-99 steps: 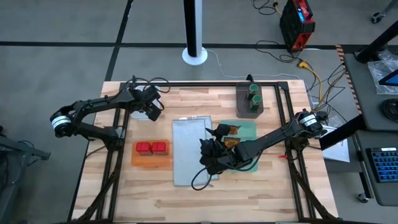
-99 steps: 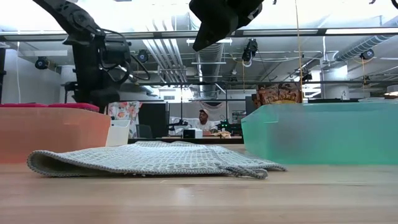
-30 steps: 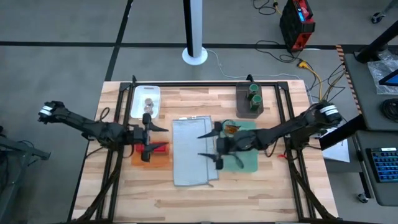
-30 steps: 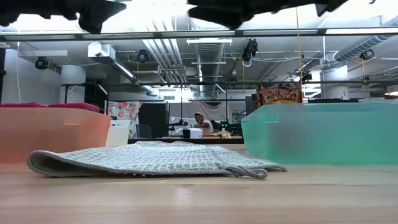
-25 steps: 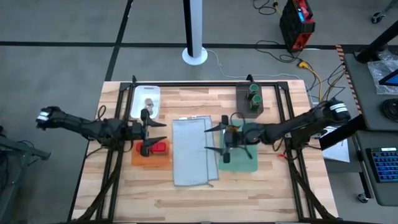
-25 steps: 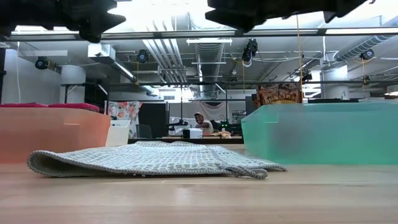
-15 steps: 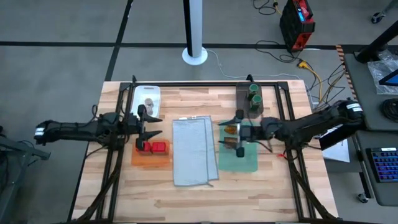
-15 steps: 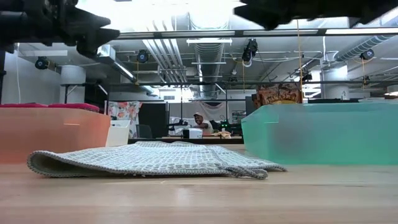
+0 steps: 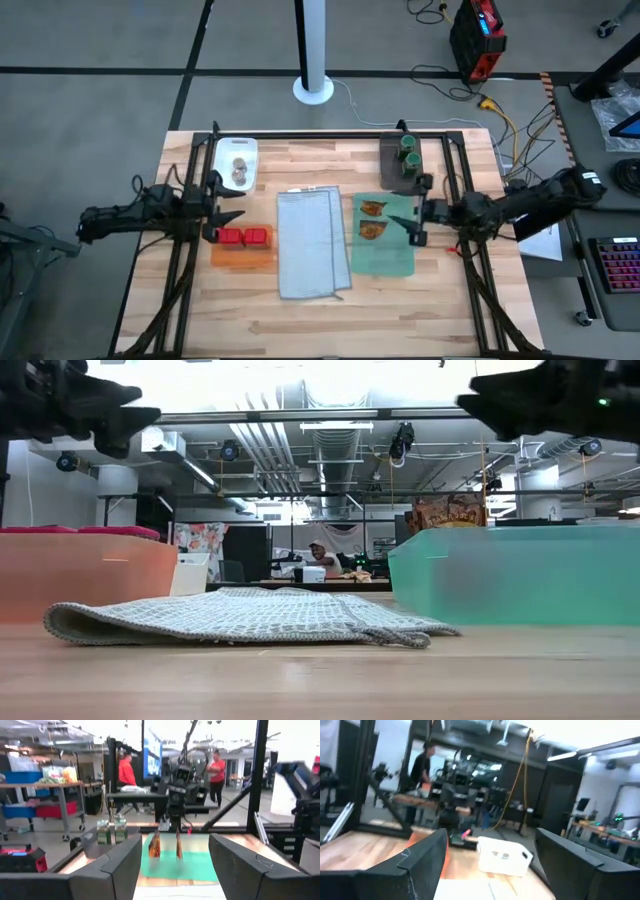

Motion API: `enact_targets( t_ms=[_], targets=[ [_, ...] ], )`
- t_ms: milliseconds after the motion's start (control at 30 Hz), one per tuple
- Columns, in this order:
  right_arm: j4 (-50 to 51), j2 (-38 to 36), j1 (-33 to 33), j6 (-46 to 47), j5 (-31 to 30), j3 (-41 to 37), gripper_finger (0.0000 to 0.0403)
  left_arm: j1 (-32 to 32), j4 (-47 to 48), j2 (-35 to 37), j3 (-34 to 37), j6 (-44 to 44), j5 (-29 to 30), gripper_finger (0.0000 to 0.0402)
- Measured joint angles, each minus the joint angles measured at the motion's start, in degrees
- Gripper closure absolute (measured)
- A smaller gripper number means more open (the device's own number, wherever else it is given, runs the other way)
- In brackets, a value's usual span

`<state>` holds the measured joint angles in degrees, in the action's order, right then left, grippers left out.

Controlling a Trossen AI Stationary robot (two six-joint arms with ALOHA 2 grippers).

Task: Sort spices by type
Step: Return to Home Position

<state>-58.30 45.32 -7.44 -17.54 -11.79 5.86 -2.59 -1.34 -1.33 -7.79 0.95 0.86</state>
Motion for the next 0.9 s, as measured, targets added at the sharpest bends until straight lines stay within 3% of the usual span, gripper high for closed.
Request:
enact_targets(
  t_ms=[167,333,467,633,733,900],
  targets=[
    [-0.1,-9.7,0.0,-0.7,-0.7,-5.1,0.012,0.0,4.1,0.0,-1.5,0.2,0.1,0.0188],
    [10.9,-20.5,0.0,-2.0,-2.9,-5.1,0.0125,0.0,2.6,1.3,0.4,0.2,0.2,0.0188],
    [18.8,-30.0,0.0,-2.0,-3.1,-5.1,0.0129,0.0,-8.7,1.2,6.8,-0.5,-0.1,0.0188],
    [32.2,-43.9,0.0,-1.1,-2.9,-5.2,0.0124,0.2,-8.0,1.3,7.2,-1.6,-0.2,0.0188],
    [39.6,-45.3,0.0,0.0,-3.1,-5.2,0.0117,0.2,-5.5,1.3,7.2,1.2,-0.8,0.0188],
    [40.9,-44.9,0.0,0.0,-0.5,-5.2,0.0105,0.2,-3.4,0.9,7.2,3.8,-2.5,0.0188]
  ],
)
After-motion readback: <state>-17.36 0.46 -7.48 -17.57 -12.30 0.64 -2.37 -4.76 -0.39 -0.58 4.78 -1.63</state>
